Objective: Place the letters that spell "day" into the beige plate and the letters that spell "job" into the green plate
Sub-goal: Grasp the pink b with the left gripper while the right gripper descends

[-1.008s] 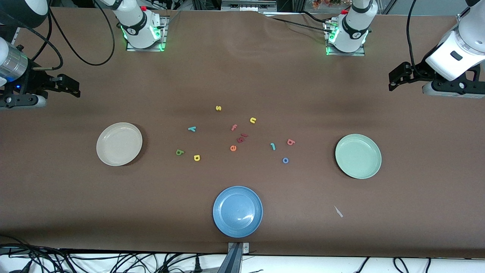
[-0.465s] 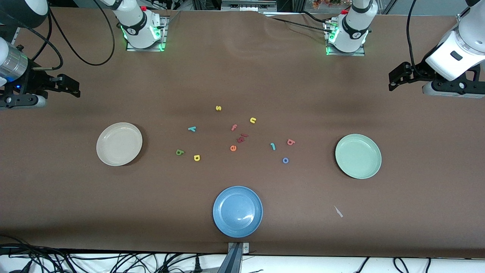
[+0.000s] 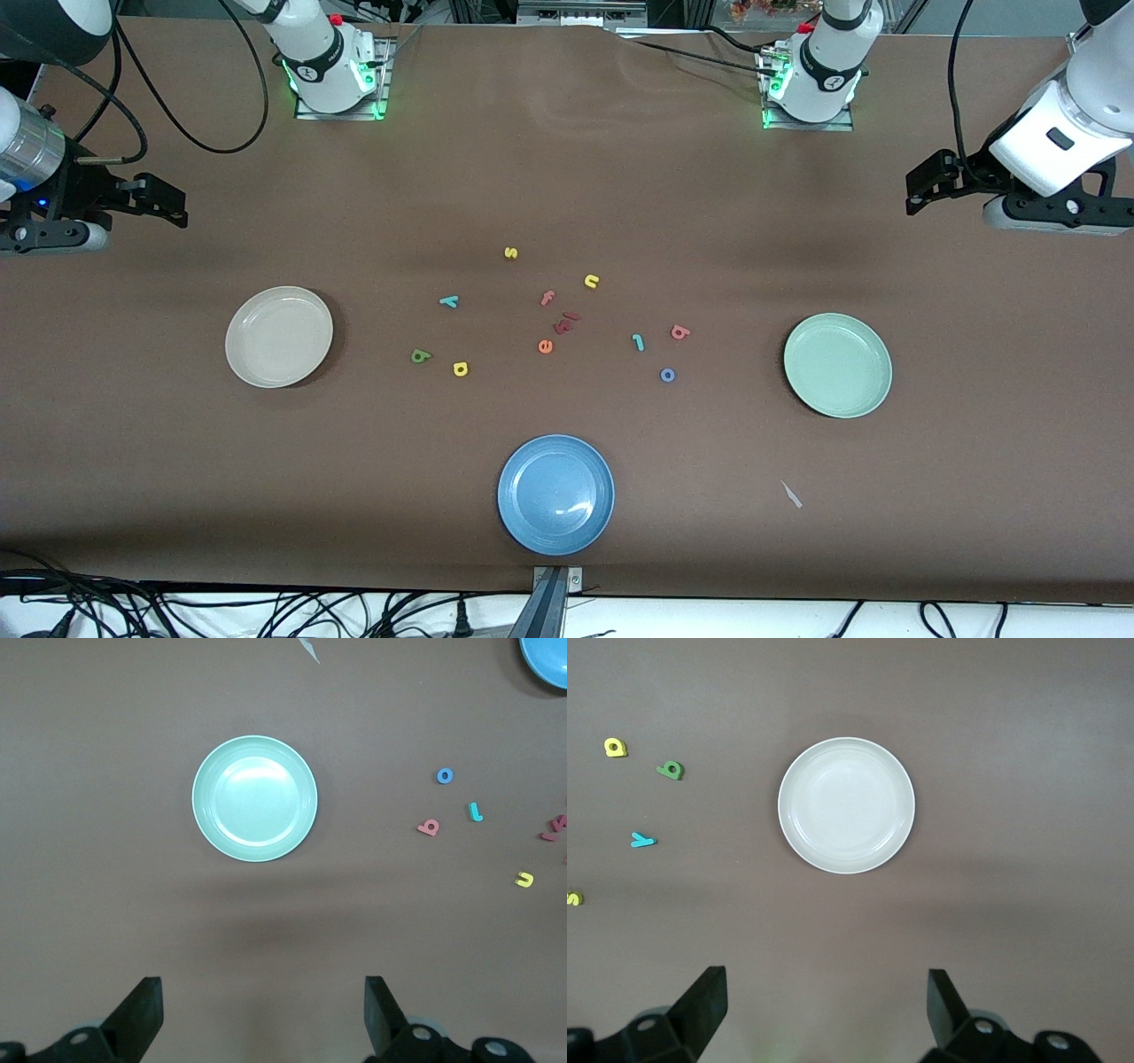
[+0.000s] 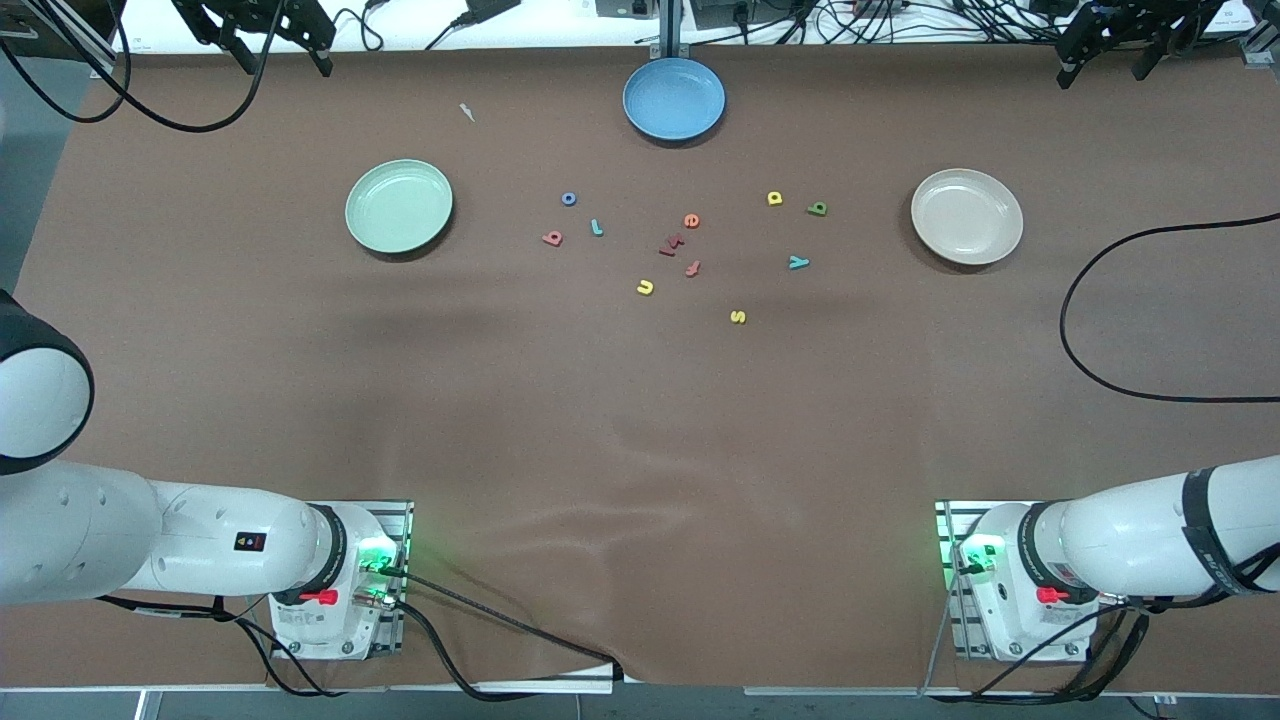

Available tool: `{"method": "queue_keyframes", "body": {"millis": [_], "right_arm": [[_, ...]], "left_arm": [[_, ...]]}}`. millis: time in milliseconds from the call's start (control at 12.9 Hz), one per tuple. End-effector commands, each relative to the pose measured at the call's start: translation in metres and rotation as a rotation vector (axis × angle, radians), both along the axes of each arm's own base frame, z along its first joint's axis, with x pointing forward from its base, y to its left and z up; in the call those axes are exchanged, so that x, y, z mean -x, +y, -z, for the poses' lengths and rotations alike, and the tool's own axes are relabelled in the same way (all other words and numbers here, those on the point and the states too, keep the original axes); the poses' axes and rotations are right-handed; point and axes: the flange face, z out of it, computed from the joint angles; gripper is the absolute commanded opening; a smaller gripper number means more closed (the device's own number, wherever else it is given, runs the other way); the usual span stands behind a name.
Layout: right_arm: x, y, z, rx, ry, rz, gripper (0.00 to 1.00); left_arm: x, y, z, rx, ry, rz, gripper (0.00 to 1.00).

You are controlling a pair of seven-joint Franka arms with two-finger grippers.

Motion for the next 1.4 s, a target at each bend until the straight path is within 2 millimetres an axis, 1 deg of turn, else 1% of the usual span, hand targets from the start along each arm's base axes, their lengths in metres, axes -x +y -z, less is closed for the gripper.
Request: {"method": "queue_keyframes", "body": {"millis": [0,233,310,465,542,698,775,852,1008,1085,1162,1240,1318], "right_arm": [[-0.001,-0.002,-0.004,0.002,-0.003,0.008,1.00],[-0.001,-0.001,-0.004,-0.001,0.000,0.007,1.00],[-0.001,-0.001,-0.004,0.000,0.000,0.010,1.00],[-0.001,0.000,-0.003,-0.017,0.002,0.013,1.00],[-0.002,0.002,0.000,-0.031,0.012,0.013,1.00],[-0.001,0.011,0.003,-0.034,0.018,-0.001,1.00],[-0.001,0.017,0.008,-0.049,0.028,-0.007,1.00],[-0.001,0.032,0.008,-0.069,0.030,-0.026,1.00],[0.001,0.057,0.012,-0.071,0.030,-0.072,1.00],[-0.001,0.065,0.021,-0.068,0.039,-0.073,1.00],[-0.003,0.071,0.026,-0.071,0.027,-0.074,1.00],[-0.003,0.082,0.031,-0.079,0.016,-0.090,1.00],[-0.006,0.094,0.039,-0.079,0.015,-0.108,1.00]], "left_arm": [[-0.010,-0.020,0.020,0.003,0.047,0.042,1.00],[-0.019,-0.044,0.049,0.011,0.099,0.083,1.00],[-0.021,-0.057,0.058,0.008,0.113,0.103,1.00],[-0.028,-0.090,0.085,-0.001,0.151,0.148,1.00],[-0.040,-0.100,0.094,0.002,0.155,0.158,1.00],[-0.057,-0.114,0.116,0.014,0.179,0.168,1.00],[-0.063,-0.125,0.130,0.018,0.188,0.181,1.00],[-0.068,-0.140,0.144,0.019,0.175,0.201,1.00],[-0.085,-0.158,0.183,0.030,0.128,0.213,1.00],[-0.088,-0.169,0.207,0.034,0.124,0.223,1.00],[-0.092,-0.175,0.230,0.034,0.130,0.228,1.00],[-0.094,-0.181,0.253,0.033,0.127,0.236,1.00],[-0.094,-0.187,0.279,0.034,0.131,0.242,1.00]]}}
